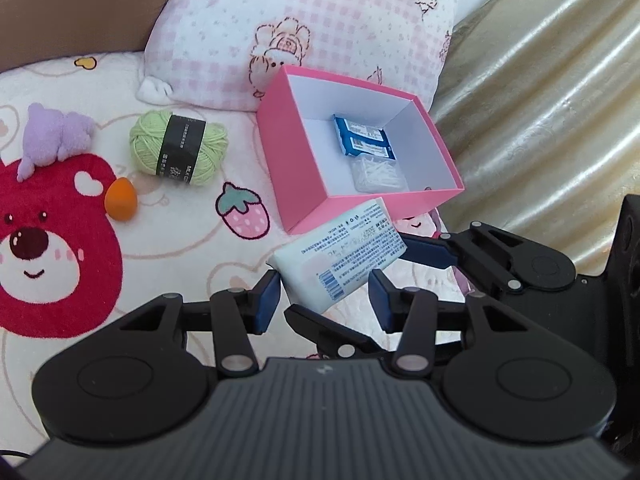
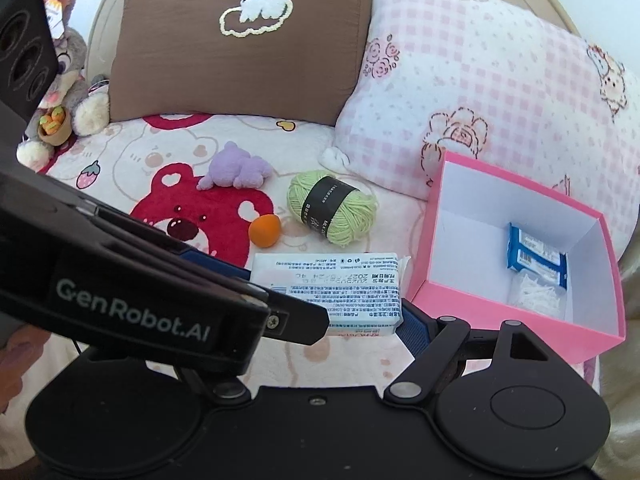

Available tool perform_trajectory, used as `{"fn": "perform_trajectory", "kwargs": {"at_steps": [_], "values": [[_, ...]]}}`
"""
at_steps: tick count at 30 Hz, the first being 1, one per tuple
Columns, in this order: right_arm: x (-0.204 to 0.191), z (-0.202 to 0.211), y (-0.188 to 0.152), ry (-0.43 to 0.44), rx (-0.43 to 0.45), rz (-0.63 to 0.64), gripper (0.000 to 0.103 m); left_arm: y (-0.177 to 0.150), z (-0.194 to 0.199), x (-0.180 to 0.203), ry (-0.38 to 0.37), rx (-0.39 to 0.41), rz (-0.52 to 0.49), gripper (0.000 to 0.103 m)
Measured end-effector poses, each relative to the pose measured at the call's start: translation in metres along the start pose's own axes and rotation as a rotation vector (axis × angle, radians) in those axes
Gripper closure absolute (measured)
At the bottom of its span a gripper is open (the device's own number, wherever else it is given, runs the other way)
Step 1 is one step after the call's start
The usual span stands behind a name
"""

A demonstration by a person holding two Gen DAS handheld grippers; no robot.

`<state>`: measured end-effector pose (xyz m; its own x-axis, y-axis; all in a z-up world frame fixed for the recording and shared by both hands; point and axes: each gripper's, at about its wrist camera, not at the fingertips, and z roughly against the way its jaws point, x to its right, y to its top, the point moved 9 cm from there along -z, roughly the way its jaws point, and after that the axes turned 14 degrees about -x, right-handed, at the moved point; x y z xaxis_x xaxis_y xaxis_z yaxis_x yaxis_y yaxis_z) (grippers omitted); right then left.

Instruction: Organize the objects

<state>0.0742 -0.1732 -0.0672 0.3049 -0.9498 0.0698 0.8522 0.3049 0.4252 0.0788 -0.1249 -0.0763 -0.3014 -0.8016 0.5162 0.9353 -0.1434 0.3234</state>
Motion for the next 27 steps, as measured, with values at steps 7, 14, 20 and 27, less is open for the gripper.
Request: {"fn": "perform_trajectory", "kwargs": {"at_steps": [7,14,20,27], "values": [[0.007,0.012,0.009,-0.03,0.025,0.028,0.019,0.012,0.011,0.012,-0.01,0.015,-0.006,0.055],[0.032,0.024,0.024,-0.009,0.068,-0.02,0.019,0.038,0.014,0.027,-0.017,0.031,0.015,0.054],[0.058,0.036,0.029,-0.022,0.103,-0.04,0.019,0.062,0.014,0.051,-0.021,0.044,-0.044,0.054],[0.094,0.047,0.032,0.0,0.146,-0.085,0.019,0.084,0.002,0.082,-0.001,0.028,-0.121,0.054]]}}
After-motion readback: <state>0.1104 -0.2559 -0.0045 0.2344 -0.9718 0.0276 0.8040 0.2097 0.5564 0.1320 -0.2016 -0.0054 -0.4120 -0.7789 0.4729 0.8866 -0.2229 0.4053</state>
